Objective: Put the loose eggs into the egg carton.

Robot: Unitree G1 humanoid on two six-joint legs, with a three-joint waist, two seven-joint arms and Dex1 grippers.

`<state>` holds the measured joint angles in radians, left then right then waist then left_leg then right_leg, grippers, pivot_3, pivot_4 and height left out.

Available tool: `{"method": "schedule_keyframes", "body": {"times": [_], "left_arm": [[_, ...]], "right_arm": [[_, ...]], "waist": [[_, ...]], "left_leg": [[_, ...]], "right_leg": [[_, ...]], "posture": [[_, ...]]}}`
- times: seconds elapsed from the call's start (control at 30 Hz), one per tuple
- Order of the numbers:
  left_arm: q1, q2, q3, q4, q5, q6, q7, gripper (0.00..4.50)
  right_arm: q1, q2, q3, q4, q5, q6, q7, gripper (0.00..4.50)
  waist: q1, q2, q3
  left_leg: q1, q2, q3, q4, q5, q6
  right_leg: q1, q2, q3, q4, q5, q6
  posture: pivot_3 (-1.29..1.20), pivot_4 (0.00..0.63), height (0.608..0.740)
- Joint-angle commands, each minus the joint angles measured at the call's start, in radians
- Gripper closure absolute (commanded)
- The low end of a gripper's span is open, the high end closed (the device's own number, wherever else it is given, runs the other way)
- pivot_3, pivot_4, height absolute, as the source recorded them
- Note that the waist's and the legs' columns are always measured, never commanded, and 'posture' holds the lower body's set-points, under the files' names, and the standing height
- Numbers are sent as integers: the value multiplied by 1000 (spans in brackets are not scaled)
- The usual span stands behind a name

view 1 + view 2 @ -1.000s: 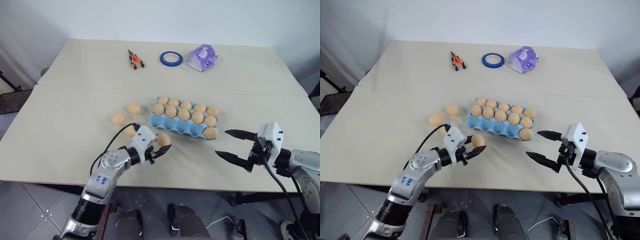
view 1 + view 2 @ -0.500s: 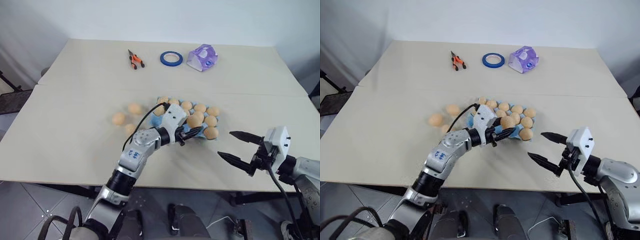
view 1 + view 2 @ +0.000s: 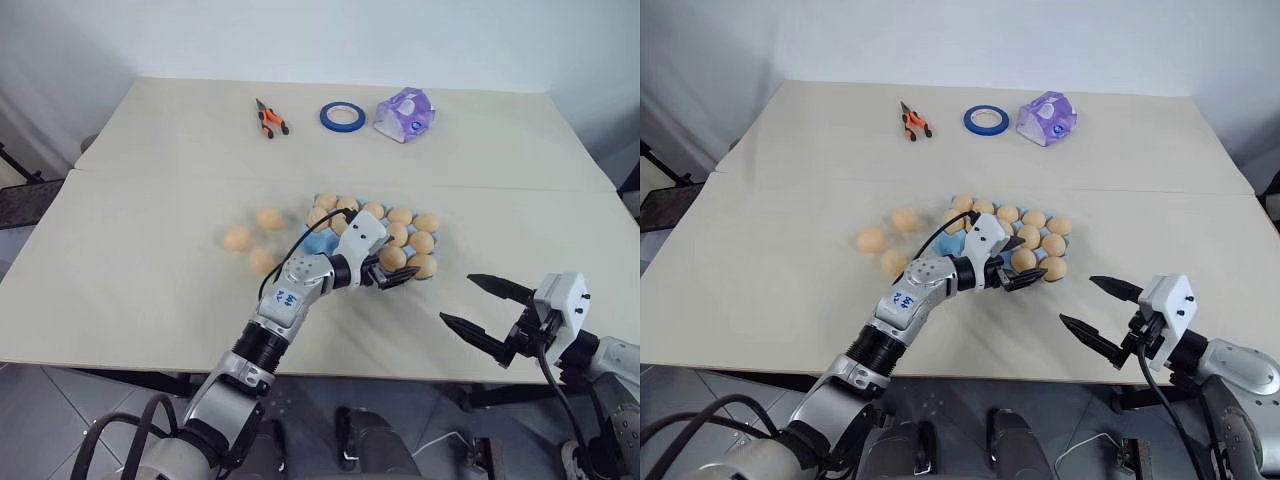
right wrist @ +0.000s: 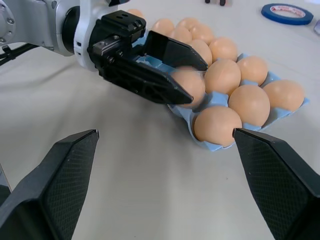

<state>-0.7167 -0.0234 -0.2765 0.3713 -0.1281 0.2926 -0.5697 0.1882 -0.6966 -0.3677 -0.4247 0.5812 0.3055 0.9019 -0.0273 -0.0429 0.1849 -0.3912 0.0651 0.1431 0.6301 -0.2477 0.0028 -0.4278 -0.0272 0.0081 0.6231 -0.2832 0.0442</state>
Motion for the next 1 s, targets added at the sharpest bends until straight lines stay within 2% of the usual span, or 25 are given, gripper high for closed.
{"method": "schedule_keyframes", "body": {"times": [0.03, 0.17, 0.37, 0.5, 0.63, 0.73, 0.83, 0.87, 0.9, 1.0], "left_arm": [[-32, -16, 21, -13, -1, -11, 4, 53], [-17, 12, 33, -82, -1, -9, -5, 53], [156, 152, 63, -414, -100, 93, -111, 53], [301, 252, 174, -607, -208, 198, -117, 53], [449, 353, 319, -725, -305, 195, -151, 53], [555, 437, 393, -778, -363, 205, -198, 53], [688, 522, 524, -782, -376, 155, -224, 53], [714, 537, 555, -784, -385, 153, -221, 53], [740, 552, 586, -789, -399, 155, -225, 53], [843, 597, 665, -815, -442, 169, -265, 53]], "right_arm": [[3, 6, -41, -25, 25, -27, 2, 0], [-18, 10, -39, -9, 46, -45, 22, 0], [-43, 13, -29, 7, 101, -76, 93, 0], [-65, 5, -3, 25, 121, -82, 154, 0], [-110, 8, 30, 55, 127, -77, 185, 0], [-135, 5, 54, 81, 116, -71, 196, 0], [-178, -3, 73, 120, 108, -73, 214, 0], [-188, -5, 76, 130, 108, -76, 220, 0], [-199, -7, 79, 139, 107, -77, 225, 0], [-230, -16, 87, 170, 98, -75, 242, 0]], "waist": [[0, 0, 0], [-1, 0, 0], [-3, 1, 0], [-2, 1, 0], [-3, 2, 0], [-3, 2, 0], [-5, 2, 0], [-4, 2, 1], [-3, 2, 1], [-3, 2, 1]], "left_leg": [[0, 0, 0, 0, 0, 0], [0, 0, 0, 0, 0, 0], [1, 1, 0, -1, -1, -2], [2, 2, 0, -1, -1, -3], [2, 2, 0, 0, -1, -2], [3, 1, 1, 0, -1, -3], [3, 1, 1, 0, -3, -6], [3, 1, 1, 0, -3, -6], [3, 1, 1, 0, -3, -6], [3, 1, 1, 0, -3, -6]], "right_leg": [[0, 0, 0, 0, 0, 0], [0, 0, 0, 0, 0, 0], [0, 1, 0, 3, 0, 0], [0, 1, 0, 5, -1, -1], [0, -1, 0, 5, -1, -1], [1, -2, 0, 4, -1, -2], [1, -3, 0, 4, -2, -4], [1, -3, 1, 3, -4, -8], [1, -3, 0, 3, -11, -19], [1, -4, 0, 3, -11, -20]], "posture": [[0, 150, 740], [0, 150, 740], [0, 150, 740], [0, 150, 740], [0, 150, 740], [0, 150, 740], [0, 150, 740], [0, 150, 740], [0, 150, 740], [0, 150, 740]]}}
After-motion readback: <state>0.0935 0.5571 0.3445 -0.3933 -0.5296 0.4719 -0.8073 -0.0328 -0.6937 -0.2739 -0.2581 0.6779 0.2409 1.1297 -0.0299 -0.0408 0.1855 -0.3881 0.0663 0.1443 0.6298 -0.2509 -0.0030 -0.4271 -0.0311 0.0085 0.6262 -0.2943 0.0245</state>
